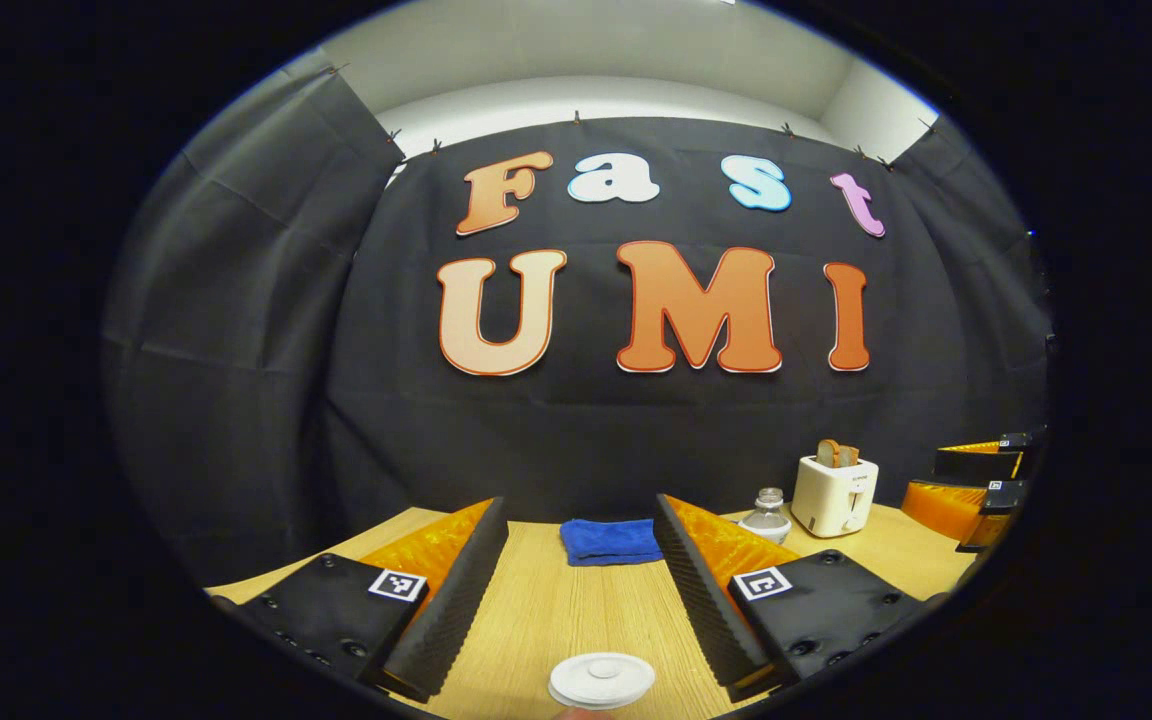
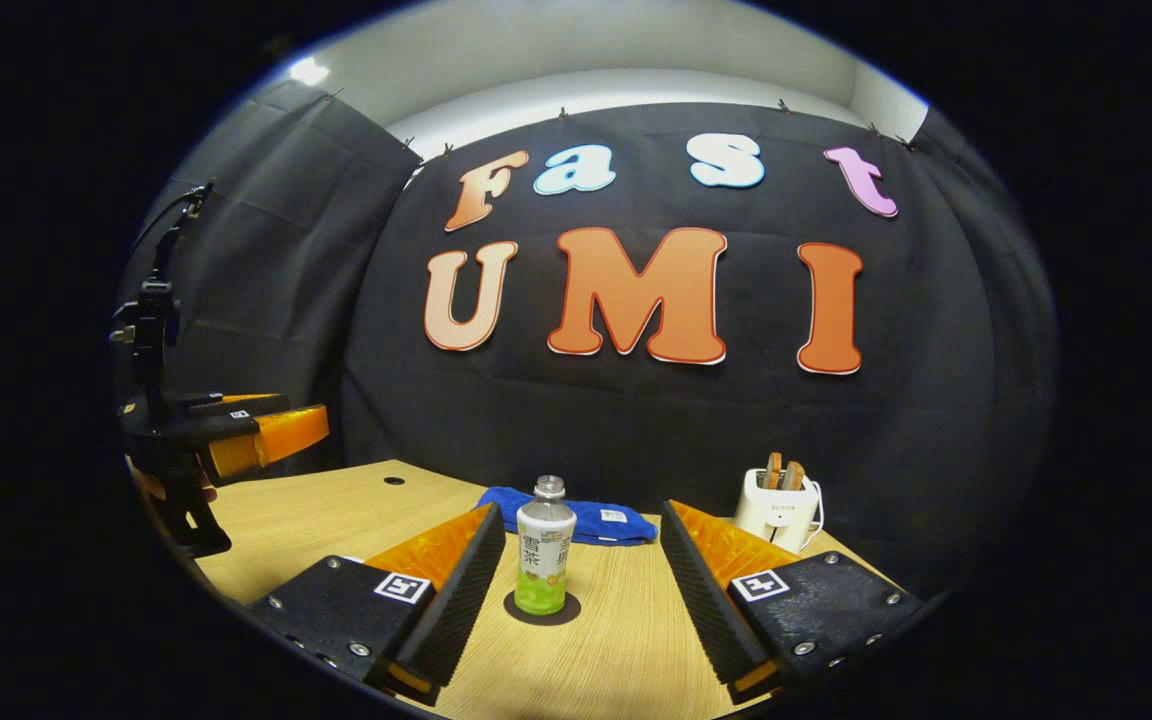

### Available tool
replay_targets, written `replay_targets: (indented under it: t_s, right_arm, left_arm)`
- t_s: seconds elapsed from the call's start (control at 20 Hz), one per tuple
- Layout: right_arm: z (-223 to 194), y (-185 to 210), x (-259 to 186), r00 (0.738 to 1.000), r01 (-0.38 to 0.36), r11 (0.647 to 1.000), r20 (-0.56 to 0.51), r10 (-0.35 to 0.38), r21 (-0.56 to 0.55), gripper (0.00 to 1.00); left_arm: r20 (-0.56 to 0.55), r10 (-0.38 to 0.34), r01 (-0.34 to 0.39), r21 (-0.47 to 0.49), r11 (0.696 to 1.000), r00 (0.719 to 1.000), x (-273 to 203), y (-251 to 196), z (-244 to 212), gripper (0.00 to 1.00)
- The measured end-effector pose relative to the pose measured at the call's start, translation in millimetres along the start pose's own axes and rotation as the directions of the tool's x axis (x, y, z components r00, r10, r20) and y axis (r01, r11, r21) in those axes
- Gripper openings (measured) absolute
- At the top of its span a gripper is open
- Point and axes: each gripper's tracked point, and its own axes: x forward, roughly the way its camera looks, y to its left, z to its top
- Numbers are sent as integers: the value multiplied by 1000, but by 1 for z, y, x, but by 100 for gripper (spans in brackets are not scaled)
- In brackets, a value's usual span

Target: Open the teacup lid with one hand, grasp the water bottle and pour water into the teacup with the other hand; after pouring, place the water bottle on the coaster and then close the teacup lid.

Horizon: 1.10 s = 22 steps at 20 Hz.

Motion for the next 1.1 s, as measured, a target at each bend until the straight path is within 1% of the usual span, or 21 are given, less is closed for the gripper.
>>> replay_targets:
  t_s: [0.05,0.1,0.15,0.2,0.25,0.3,0.35,0.4,0.45,0.5,0.55,0.6,0.65,0.7,0.75,0.85,1.0,1.05,1.1]
  right_arm:
    - [3,0,-2,1000,2,1000,5,-2,8,94]
    - [8,0,-3,1000,6,1000,12,-6,16,94]
    - [12,1,-5,1000,5,1000,17,-6,22,94]
    - [13,1,-8,1000,11,1000,18,-12,26,94]
    - [15,0,-10,1000,16,999,19,-17,27,94]
    - [17,0,-14,1000,20,999,19,-21,28,94]
    - [18,1,-16,1000,21,999,18,-22,28,94]
    - [19,3,-19,1000,20,999,20,-21,27,94]
    - [20,3,-21,1000,20,999,21,-21,25,97]
    - [20,4,-22,1000,19,1000,20,-20,20,97]
    - [19,4,-23,1000,25,1000,17,-25,15,94]
    - [19,3,-23,999,28,1000,17,-28,12,94]
    - [20,2,-22,999,34,999,20,-35,11,97]
    - [20,0,-22,999,41,999,22,-41,12,97]
    - [22,-1,-21,999,47,999,26,-48,15,94]
    - [26,-4,-18,997,63,998,36,-63,13,94]
    - [29,-10,-10,994,97,995,43,-97,10,94]
    - [30,-10,-6,993,106,994,41,-107,14,94]
    - [32,-8,-3,993,111,994,42,-111,19,94]
  left_arm:
    - [6,9,-9,3,1000,1000,-1,4,4,94]
    - [12,19,-19,11,1000,1000,-3,8,8,96]
    - [13,20,-21,17,1000,1000,-6,10,12,94]
    - [13,21,-21,16,1000,1000,-10,10,14,94]
    - [6,19,-19,10,1000,1000,-13,11,14,96]
    - [-6,14,-14,-2,1000,1000,-15,12,13,96]
    - [-10,19,-19,-20,1000,1000,-17,16,14,94]
    - [-11,27,-27,-33,999,1000,-17,21,16,96]
    - [-11,36,-37,-38,999,999,-18,26,16,94]
    - [-16,42,-42,-37,998,999,-19,31,14,94]
    - [-20,46,-46,-32,998,999,-19,34,12,94]
    - [-16,54,-54,-31,998,998,-19,38,13,94]
    - [-10,61,-61,-30,998,998,-19,41,15,94]
    - [-2,65,-65,-33,997,998,-18,44,17,96]
    - [2,64,-64,-36,997,998,-17,43,18,96]
    - [14,58,-58,-33,998,998,-12,44,21,94]
    - [19,49,-49,-10,999,999,-1,43,20,94]
    - [16,38,-38,-10,999,999,2,41,19,96]
    - [15,27,-26,-20,999,1000,4,39,19,95]
